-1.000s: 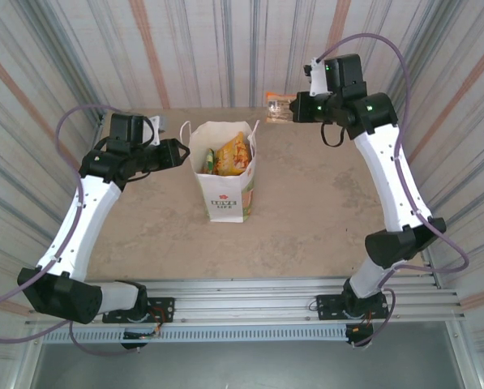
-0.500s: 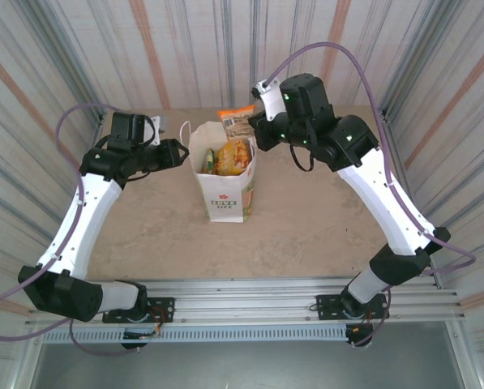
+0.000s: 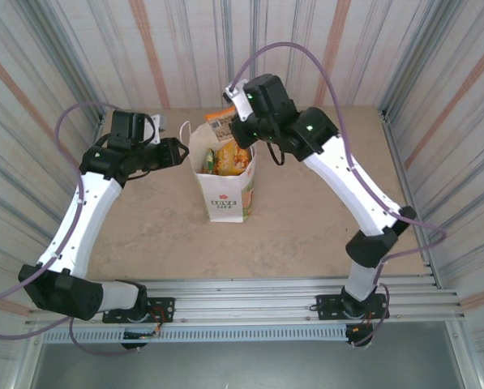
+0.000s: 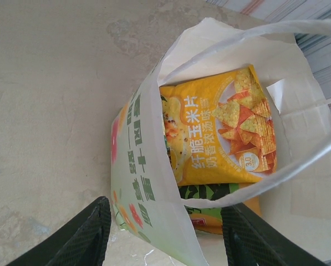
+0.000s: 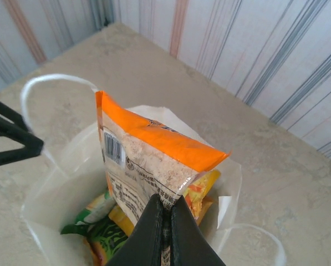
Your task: Place the snacks into the paper bag
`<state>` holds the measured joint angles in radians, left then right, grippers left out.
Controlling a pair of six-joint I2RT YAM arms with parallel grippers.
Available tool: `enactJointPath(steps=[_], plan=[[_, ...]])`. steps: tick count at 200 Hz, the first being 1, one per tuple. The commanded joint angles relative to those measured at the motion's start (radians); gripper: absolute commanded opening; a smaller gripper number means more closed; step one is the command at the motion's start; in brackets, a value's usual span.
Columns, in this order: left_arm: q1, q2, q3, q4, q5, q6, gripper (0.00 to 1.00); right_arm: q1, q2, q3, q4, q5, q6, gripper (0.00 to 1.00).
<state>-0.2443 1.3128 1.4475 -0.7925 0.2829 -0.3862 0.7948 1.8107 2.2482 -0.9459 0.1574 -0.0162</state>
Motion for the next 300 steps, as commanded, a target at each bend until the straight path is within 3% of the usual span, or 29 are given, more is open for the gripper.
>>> enactJointPath(steps=[1, 26, 42, 83, 129, 143, 147, 154, 184, 199, 202, 205, 207, 249, 300], plan=[[-0.01, 0.0, 0.03, -0.02, -0.016, 0.02, 0.57, 0.008, 0.056, 0.053, -0.091, 0.007, -0.012, 0.04], [-0.011, -0.005, 0.032, -0.025, -0.016, 0.019, 0.57, 0.008, 0.082, 0.08, -0.111, -0.045, 0.009, 0.36], [-0.012, -0.017, 0.025, -0.021, -0.017, 0.019, 0.57, 0.005, 0.069, 0.08, -0.111, -0.051, 0.014, 0.46], [0.007, -0.115, -0.07, 0.058, -0.035, 0.005, 0.61, -0.016, -0.025, 0.014, -0.09, -0.026, 0.042, 0.5], [0.028, -0.236, -0.149, 0.071, -0.149, 0.056, 0.66, -0.104, -0.254, -0.309, 0.069, 0.001, 0.115, 0.53], [0.03, -0.278, -0.184, 0.098, -0.189, 0.078, 0.75, -0.15, -0.344, -0.448, 0.142, -0.008, 0.146, 0.53], [0.031, -0.29, -0.197, 0.105, -0.207, 0.082, 0.8, -0.164, -0.367, -0.483, 0.16, -0.015, 0.155, 0.53], [0.031, -0.312, -0.218, 0.111, -0.246, 0.077, 0.98, -0.193, -0.408, -0.539, 0.191, -0.032, 0.171, 0.54], [0.033, -0.374, -0.342, 0.186, -0.364, 0.113, 0.99, -0.333, -0.563, -0.785, 0.312, -0.08, 0.224, 0.56], [0.034, -0.402, -0.433, 0.274, -0.402, 0.15, 0.99, -0.396, -0.621, -0.913, 0.369, -0.075, 0.223, 0.71], [0.035, -0.409, -0.452, 0.299, -0.401, 0.166, 0.99, -0.408, -0.632, -0.94, 0.382, -0.073, 0.223, 0.78], [0.034, -0.415, -0.472, 0.326, -0.399, 0.181, 0.98, -0.42, -0.641, -0.966, 0.392, -0.072, 0.223, 0.96], [0.033, -0.42, -0.488, 0.344, -0.397, 0.189, 0.99, -0.428, -0.647, -0.983, 0.399, -0.072, 0.222, 1.0], [0.033, -0.431, -0.796, 0.763, -0.463, 0.33, 0.99, -0.59, -0.737, -1.39, 0.697, -0.115, 0.219, 0.99], [0.033, -0.243, -1.006, 1.105, -0.528, 0.45, 0.99, -0.708, -0.67, -1.736, 1.129, -0.197, 0.151, 0.99]])
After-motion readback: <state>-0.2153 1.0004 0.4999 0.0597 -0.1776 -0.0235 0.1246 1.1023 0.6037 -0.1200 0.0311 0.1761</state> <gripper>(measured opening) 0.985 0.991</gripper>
